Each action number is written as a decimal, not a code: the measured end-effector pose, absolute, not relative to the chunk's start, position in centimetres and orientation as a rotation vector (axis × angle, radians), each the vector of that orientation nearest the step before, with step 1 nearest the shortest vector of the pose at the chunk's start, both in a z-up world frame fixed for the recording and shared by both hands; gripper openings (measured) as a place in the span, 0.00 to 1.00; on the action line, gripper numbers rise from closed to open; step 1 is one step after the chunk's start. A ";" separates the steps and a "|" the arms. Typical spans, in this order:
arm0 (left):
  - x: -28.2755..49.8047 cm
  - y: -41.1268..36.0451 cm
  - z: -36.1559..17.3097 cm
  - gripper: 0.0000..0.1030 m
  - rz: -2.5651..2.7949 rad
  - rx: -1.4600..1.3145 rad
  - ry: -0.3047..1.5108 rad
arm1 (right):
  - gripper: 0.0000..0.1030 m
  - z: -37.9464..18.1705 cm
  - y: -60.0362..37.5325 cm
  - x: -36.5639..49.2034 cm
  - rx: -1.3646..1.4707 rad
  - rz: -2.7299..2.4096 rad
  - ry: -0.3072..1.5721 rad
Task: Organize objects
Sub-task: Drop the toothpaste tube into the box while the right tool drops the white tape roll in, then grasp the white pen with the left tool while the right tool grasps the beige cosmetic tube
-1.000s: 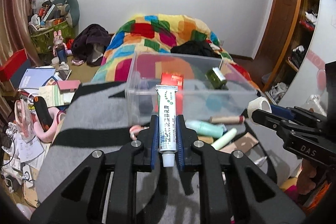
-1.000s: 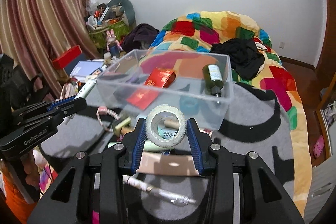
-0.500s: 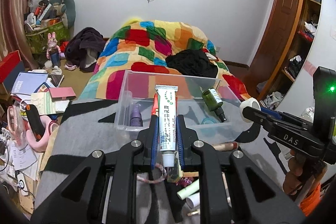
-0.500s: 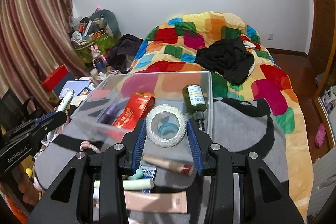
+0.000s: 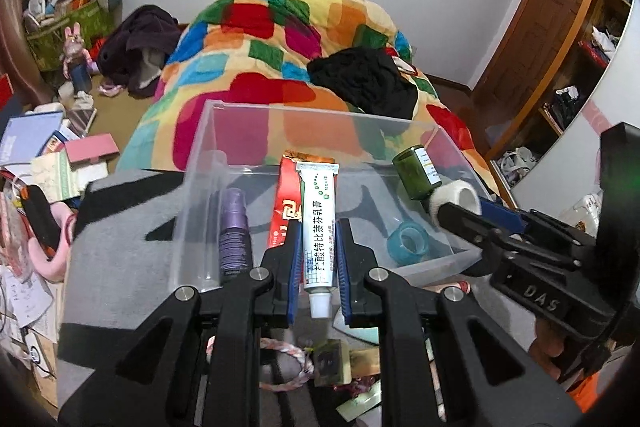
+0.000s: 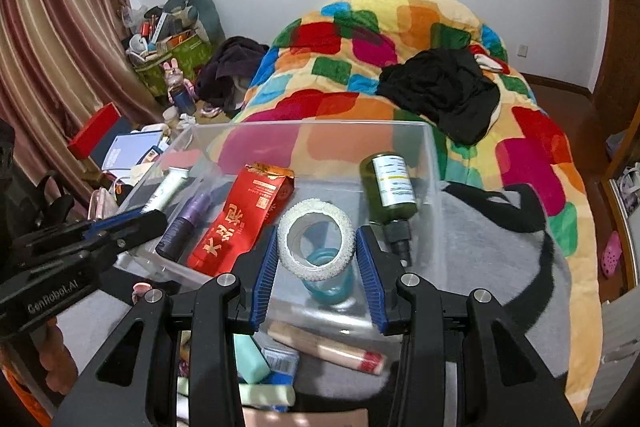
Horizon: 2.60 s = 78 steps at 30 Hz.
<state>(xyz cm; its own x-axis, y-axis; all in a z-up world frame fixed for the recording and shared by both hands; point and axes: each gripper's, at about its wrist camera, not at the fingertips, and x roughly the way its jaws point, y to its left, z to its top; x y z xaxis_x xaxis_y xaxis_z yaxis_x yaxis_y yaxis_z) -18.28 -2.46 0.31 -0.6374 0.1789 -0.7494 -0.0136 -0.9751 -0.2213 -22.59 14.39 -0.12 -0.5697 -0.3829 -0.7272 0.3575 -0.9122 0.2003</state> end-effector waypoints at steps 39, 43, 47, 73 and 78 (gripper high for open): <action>-7.4 -0.6 0.1 0.65 2.829 -1.185 -0.072 | 0.57 -0.5 18.1 -12.4 1.058 -2.438 0.186; -6.0 0.3 -1.6 0.65 2.783 -1.228 -0.084 | 0.57 -2.3 19.5 -11.1 1.103 -2.449 0.240; -5.3 2.3 -2.2 0.65 2.715 -1.227 -0.056 | 0.56 -4.1 22.2 -10.7 1.199 -2.435 0.172; -3.7 6.3 -4.9 0.15 2.434 -1.330 0.191 | 0.57 -3.4 21.9 -10.1 1.152 -2.338 0.254; -1.7 3.8 -4.8 0.13 2.512 -1.364 0.165 | 0.64 -3.6 18.1 -10.8 1.087 -2.238 0.454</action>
<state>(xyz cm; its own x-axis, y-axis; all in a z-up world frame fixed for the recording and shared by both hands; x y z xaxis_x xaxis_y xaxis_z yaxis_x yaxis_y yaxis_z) -1.73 3.77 -4.76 -0.5162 0.1869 -0.8358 -0.2948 -0.9551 -0.0315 -10.82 18.09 -3.55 -0.4822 -0.3690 -0.7946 0.6493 -0.7594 -0.0414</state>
